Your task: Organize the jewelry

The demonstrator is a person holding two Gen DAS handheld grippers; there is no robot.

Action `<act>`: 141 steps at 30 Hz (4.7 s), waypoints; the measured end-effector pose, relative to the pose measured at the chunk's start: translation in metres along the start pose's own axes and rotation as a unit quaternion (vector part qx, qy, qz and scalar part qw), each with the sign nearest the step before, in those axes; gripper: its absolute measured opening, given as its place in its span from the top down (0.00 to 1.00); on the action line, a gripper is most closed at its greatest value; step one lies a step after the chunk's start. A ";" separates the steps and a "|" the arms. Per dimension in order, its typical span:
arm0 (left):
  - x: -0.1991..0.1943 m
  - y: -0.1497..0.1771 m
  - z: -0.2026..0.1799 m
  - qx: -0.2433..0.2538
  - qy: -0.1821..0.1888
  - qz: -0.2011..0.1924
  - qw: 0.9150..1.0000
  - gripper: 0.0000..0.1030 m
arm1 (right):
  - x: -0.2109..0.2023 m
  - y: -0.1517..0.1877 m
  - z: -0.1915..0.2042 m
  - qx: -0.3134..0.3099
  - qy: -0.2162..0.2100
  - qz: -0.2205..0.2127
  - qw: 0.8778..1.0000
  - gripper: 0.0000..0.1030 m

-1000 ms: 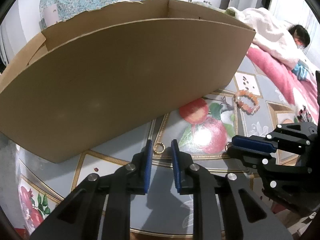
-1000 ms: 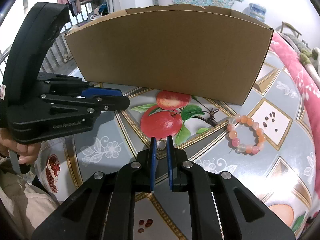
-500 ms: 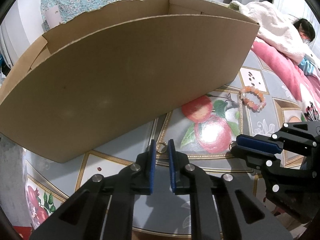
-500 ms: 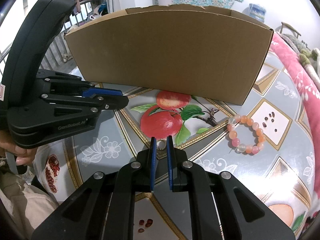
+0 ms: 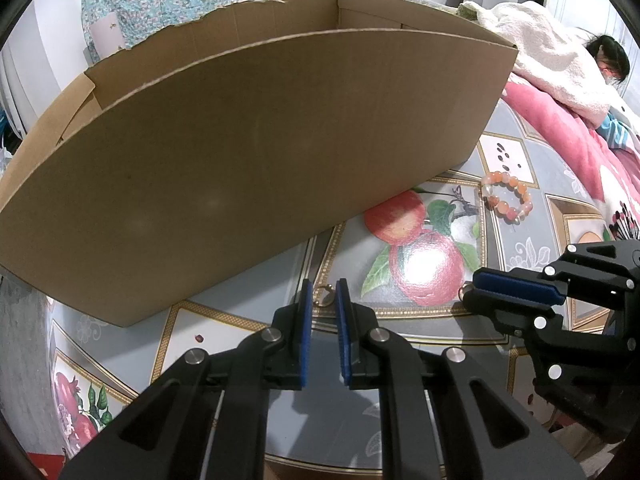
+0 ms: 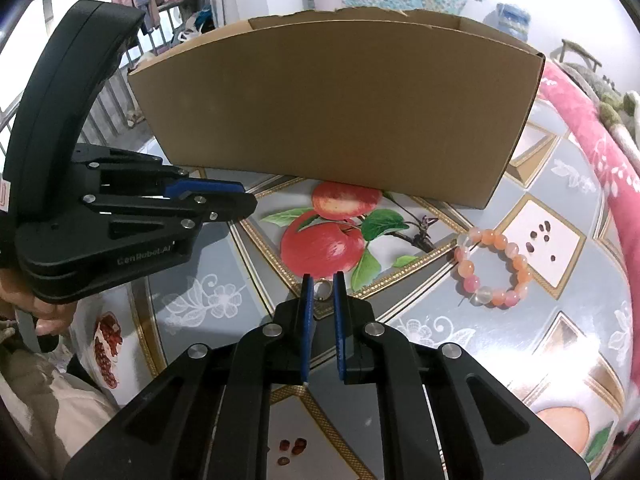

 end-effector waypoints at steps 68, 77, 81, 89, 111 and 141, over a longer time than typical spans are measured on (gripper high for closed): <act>-0.004 0.010 0.013 -0.001 0.053 -0.015 0.998 0.90 | 0.002 -0.026 -0.015 -0.039 0.014 0.035 0.999 0.92; -0.002 0.009 0.011 0.003 0.051 -0.008 0.999 0.86 | -0.007 -0.029 -0.023 -0.030 0.008 0.030 0.999 1.00; -0.002 0.008 0.011 0.002 0.052 -0.007 0.999 0.81 | -0.015 -0.030 -0.031 -0.016 0.001 0.026 1.000 0.98; -0.004 0.008 0.010 0.006 0.052 -0.008 0.999 0.75 | -0.028 -0.028 -0.042 -0.001 -0.014 0.020 1.000 0.87; -0.002 0.003 -0.001 0.043 0.011 -0.012 0.999 0.86 | -0.023 -0.024 -0.040 0.005 -0.026 0.021 0.999 0.86; -0.017 0.012 0.016 0.012 0.016 -0.018 1.000 0.90 | -0.029 -0.018 -0.016 -0.042 0.010 0.030 0.999 0.76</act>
Point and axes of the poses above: each gripper's, at about its wrist camera, not at the fingertips, and x roughly the way its jaws point, z to its left, y to its underside, the point moved 6 cm from there along x, roughly the way its jaws point, and after that the axes turned 11 degrees about x, right-handed, at the moved point
